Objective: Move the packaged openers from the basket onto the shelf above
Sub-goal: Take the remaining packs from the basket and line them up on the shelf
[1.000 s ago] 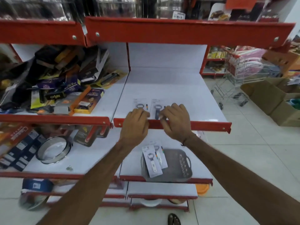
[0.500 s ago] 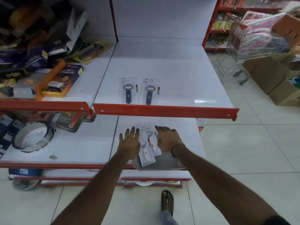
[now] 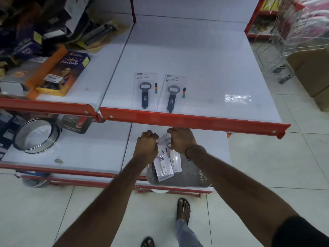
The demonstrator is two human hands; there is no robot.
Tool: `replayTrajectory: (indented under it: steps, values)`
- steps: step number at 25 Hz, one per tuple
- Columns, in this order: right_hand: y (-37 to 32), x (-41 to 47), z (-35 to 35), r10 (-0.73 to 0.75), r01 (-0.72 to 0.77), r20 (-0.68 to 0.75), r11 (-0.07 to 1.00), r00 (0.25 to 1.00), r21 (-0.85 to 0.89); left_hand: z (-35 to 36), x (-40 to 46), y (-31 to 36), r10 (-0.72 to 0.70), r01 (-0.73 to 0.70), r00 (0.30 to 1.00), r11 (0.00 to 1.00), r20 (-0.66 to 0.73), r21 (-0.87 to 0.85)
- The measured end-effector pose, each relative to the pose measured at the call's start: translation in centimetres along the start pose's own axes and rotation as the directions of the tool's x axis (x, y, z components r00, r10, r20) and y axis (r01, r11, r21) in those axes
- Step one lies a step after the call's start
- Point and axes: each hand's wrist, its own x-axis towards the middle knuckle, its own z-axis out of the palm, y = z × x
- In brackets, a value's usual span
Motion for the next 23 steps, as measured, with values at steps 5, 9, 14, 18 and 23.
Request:
replayTrajectory:
  steps: [5,9,14,18,23]
  values:
    - [0.3,-4.2,-3.2,0.113,-0.111,-0.003,0.977,0.994,0.183,-3.4,-3.2,2.1,0.017,0.016,0.989,0.974,0.145,-0.227]
    - [-0.5,-9.3,-6.4,0.119,-0.097,-0.109,0.977,0.987,0.19,-6.4,-6.6,4.7,0.157,-0.143,0.984,0.978,0.087,-0.152]
    - [-0.8,-14.5,-14.1,0.065,-0.038,-0.422,0.997,0.904,0.071,-12.6,-10.0,9.2,0.366,-0.395,0.905,0.912,-0.217,-0.108]
    - [-0.1,-15.7,-21.9,0.094,-0.052,-0.557,0.994,0.825,0.092,-19.3,-9.0,13.3,0.489,-0.552,0.764,0.833,-0.42,-0.035]
    - [2.7,-12.9,-29.0,0.205,-0.108,-0.648,0.976,0.733,0.187,-25.8,-1.7,16.7,0.491,-0.541,0.723,0.84,-0.485,0.045]
